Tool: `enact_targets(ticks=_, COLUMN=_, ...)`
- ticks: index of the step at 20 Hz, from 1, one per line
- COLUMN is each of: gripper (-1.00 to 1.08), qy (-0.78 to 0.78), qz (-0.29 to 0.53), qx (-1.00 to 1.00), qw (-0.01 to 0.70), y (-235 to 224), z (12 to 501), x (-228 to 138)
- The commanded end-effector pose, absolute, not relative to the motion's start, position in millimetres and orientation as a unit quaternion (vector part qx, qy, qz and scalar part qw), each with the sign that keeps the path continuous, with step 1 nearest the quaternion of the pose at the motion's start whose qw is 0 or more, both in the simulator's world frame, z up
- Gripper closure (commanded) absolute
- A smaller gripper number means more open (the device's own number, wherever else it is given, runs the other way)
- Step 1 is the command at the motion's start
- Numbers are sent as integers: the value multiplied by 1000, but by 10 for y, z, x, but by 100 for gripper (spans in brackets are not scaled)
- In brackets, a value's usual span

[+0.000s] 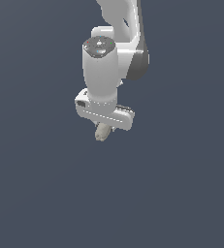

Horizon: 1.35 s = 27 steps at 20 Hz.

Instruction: Pick up the object and move it to a goal position.

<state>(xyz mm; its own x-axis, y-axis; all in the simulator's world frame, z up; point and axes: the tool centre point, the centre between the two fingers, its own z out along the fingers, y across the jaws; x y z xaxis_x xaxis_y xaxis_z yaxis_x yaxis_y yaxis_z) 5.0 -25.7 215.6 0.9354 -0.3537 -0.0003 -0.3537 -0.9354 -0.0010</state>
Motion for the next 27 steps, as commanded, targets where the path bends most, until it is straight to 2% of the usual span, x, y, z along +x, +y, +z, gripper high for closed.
enact_targets(ticks=1, gripper=108, qy=180, qz=0, qx=-984, qw=1, y=-346, z=2454, x=-19)
enact_targets(ticks=8, gripper=108, qy=180, qz=0, qx=-984, qw=1, y=-568, z=3193, x=-161)
enact_targets(ticks=14, gripper=108, qy=180, qz=0, qx=-984, qw=0, y=-704, z=3640, x=-232)
enact_targets(ticks=20, gripper=108, qy=180, qz=0, qx=-984, qw=0, y=-771, z=3871, x=-260)
enact_targets(ticks=27, gripper=108, qy=180, qz=0, qx=-984, qw=0, y=-781, z=3892, x=-250)
